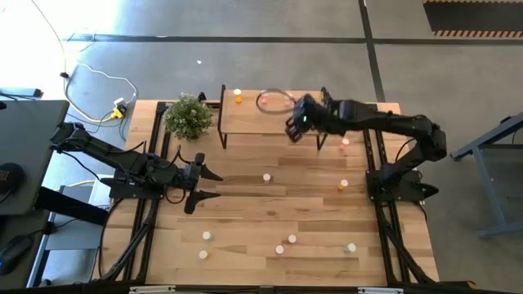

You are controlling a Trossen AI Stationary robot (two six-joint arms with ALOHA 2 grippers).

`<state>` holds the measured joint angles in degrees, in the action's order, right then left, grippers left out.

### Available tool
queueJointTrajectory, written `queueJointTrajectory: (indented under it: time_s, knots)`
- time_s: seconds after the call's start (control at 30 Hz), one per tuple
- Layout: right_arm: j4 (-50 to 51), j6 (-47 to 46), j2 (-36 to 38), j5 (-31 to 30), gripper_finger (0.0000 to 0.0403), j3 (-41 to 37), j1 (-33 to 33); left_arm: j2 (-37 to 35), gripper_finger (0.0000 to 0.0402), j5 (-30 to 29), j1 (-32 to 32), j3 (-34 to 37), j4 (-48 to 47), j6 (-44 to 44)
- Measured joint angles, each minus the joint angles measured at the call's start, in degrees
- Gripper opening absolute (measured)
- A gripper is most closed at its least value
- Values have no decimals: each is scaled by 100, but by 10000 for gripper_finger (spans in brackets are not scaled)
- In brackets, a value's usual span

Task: Pick and place medicine bottles onto shelf by color
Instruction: Put the top green pill bottle on the shelf

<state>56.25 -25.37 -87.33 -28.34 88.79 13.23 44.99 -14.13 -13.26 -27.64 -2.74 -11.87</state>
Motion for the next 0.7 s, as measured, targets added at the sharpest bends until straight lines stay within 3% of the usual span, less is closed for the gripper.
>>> queueJointTrajectory:
  time_s: [0.4, 0.7]
  knots:
    - [-24, 924, 7, 1408, 114, 304, 1734, 0, 239, 0, -2, 0, 0, -5]
    - [-171, 1101, 13, 1959, 114, -120, 2282, 1, 239, 0, 0, 0, -2, -3]
